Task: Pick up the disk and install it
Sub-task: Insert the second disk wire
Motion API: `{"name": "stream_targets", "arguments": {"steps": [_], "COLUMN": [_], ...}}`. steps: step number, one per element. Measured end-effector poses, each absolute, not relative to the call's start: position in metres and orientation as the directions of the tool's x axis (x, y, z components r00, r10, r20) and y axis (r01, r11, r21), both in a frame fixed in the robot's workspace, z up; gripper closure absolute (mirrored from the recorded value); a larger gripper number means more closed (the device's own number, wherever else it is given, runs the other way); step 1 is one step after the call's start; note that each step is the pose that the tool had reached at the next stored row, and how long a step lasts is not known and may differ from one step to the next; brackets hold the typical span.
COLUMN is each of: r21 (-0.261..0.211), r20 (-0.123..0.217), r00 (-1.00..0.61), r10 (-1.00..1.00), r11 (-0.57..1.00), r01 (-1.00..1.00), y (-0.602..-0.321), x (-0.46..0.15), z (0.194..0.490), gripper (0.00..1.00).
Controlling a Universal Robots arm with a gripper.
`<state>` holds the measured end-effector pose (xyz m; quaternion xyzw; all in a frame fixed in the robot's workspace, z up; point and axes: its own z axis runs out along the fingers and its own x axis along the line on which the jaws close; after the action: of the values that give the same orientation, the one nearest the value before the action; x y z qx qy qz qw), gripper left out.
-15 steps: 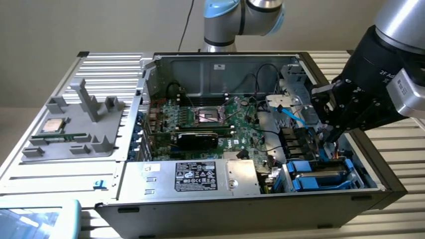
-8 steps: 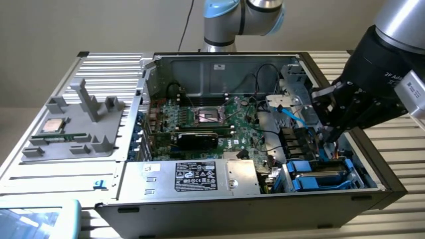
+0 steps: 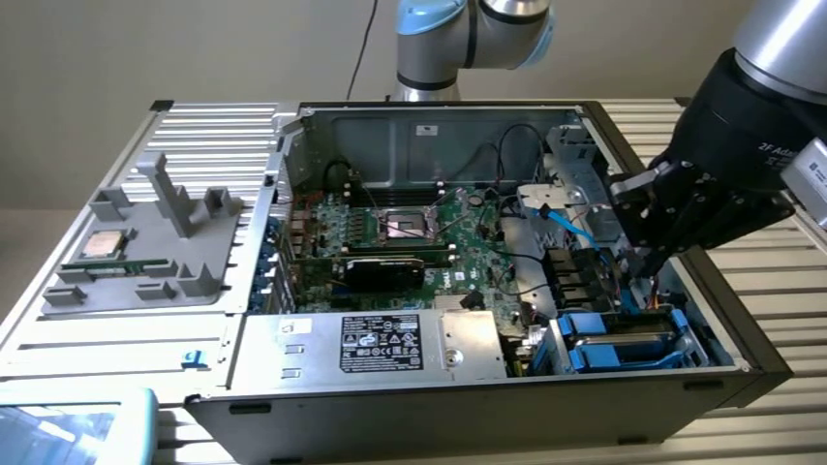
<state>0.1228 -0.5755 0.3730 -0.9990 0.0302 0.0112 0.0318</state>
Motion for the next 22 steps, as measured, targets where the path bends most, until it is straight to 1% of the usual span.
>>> {"name": "stream_targets", "arguments": {"steps": [3,11,22], "r21": [-0.063,-0.048,-0.048], "r20": [-0.024,-0.024,-0.025], "r00": [1.0,1.0,1.0], "r10": [-0.019,-0.011,-0.008], "r11": [-0.998,-0.999,-0.999], "r01": [-0.02,-0.012,-0.009], "y": [-0.576,-0.578,-0.591], "x": [0.123,0.123,0.126], "z": [0.372,0.366,0.352], "gripper": [0.89,0.89,0.89]}}
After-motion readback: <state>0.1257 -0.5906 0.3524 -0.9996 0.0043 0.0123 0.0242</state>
